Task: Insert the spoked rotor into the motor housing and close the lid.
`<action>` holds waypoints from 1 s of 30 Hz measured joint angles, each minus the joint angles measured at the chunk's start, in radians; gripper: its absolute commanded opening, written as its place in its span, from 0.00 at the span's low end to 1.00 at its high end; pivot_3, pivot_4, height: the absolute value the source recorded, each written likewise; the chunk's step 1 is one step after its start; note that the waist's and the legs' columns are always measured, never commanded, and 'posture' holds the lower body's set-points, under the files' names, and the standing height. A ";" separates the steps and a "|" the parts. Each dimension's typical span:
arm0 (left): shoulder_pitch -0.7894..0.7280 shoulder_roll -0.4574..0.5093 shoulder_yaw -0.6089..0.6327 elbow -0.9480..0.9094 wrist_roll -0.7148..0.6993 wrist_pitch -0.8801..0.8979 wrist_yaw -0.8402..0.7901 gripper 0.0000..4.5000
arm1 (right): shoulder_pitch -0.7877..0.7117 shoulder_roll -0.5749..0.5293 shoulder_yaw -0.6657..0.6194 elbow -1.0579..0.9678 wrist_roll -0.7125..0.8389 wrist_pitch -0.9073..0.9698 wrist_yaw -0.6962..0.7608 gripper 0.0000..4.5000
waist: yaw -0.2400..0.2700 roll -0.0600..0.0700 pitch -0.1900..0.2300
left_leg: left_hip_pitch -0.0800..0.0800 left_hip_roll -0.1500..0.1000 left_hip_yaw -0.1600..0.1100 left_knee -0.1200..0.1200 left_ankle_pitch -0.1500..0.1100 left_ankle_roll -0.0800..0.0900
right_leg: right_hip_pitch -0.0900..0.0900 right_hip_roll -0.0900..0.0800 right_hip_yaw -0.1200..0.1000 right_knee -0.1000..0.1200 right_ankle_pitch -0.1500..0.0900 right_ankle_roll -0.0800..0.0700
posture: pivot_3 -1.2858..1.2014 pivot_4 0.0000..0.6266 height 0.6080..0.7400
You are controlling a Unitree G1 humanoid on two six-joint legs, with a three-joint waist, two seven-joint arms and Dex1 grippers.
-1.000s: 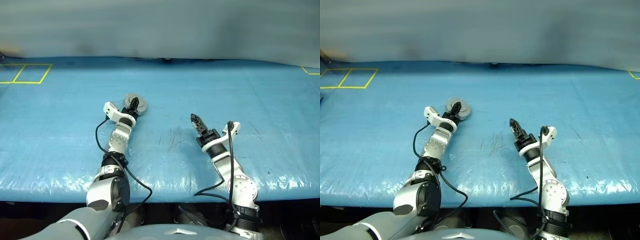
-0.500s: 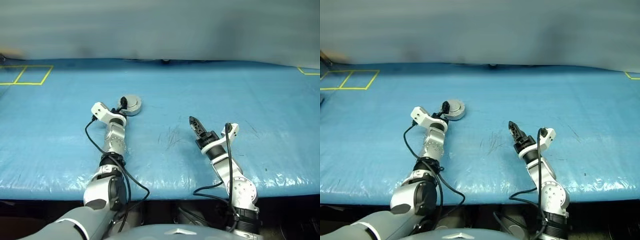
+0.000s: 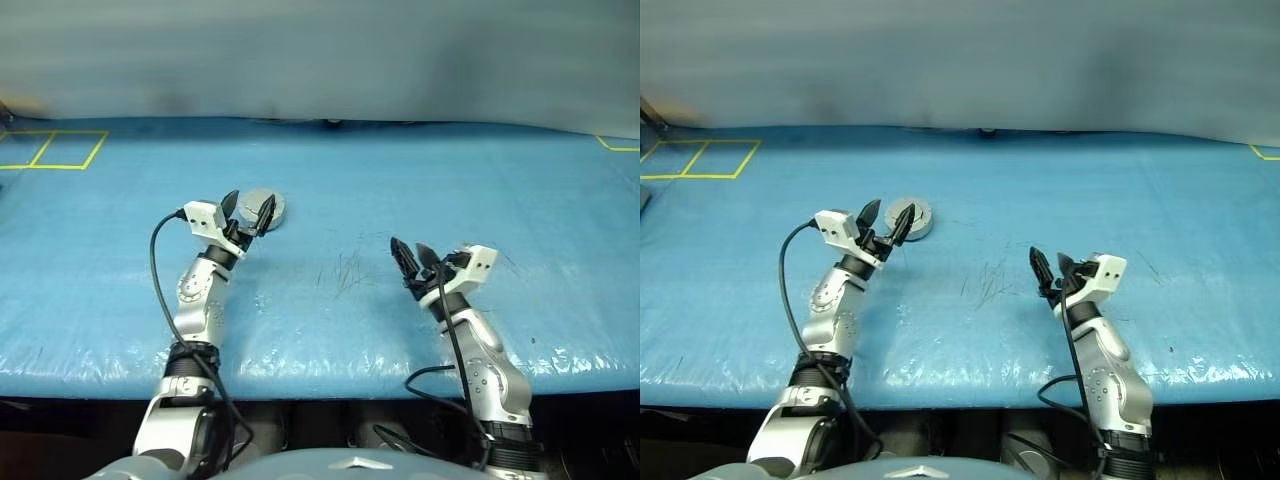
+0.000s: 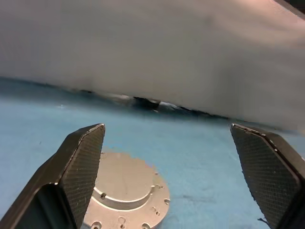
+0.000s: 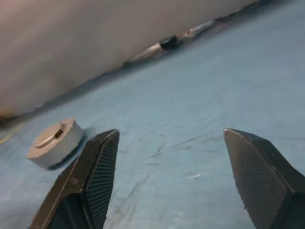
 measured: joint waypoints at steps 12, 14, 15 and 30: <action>0.044 0.105 -0.230 -0.038 0.087 -0.005 -0.319 1.00 | 0.030 -0.174 0.066 0.012 -0.216 -0.063 0.111 0.85 | 0.000 0.000 0.000 | 0.000 0.001 -0.001 0.000 0.000 0.000 | 0.000 0.000 0.000 0.000 -0.001 -0.001 | 0.52 0.24 1.00; 0.044 0.103 -0.240 -0.032 0.098 -0.019 -0.332 1.00 | 0.030 -0.198 0.100 0.014 -0.261 -0.061 0.122 0.95 | 0.002 0.000 0.000 | 0.000 0.001 -0.001 0.000 0.000 0.000 | 0.000 0.000 0.000 0.000 -0.001 -0.001 | 0.52 0.24 1.00; 0.044 0.103 -0.240 -0.030 0.099 -0.020 -0.334 1.00 | 0.031 -0.203 0.105 0.016 -0.274 -0.061 0.124 0.99 | 0.002 0.000 0.000 | 0.000 0.001 -0.001 0.000 0.000 0.000 | 0.000 0.000 0.000 0.000 -0.001 -0.001 | 0.52 0.24 1.00; 0.052 0.102 -0.252 -0.011 0.122 -0.041 -0.366 1.00 | 0.024 -0.184 0.116 0.063 -0.361 -0.064 0.091 0.99 | 0.004 0.000 0.000 | 0.000 0.001 -0.001 0.000 0.000 0.000 | 0.000 -0.001 -0.001 0.000 -0.001 -0.001 | 0.52 0.24 1.00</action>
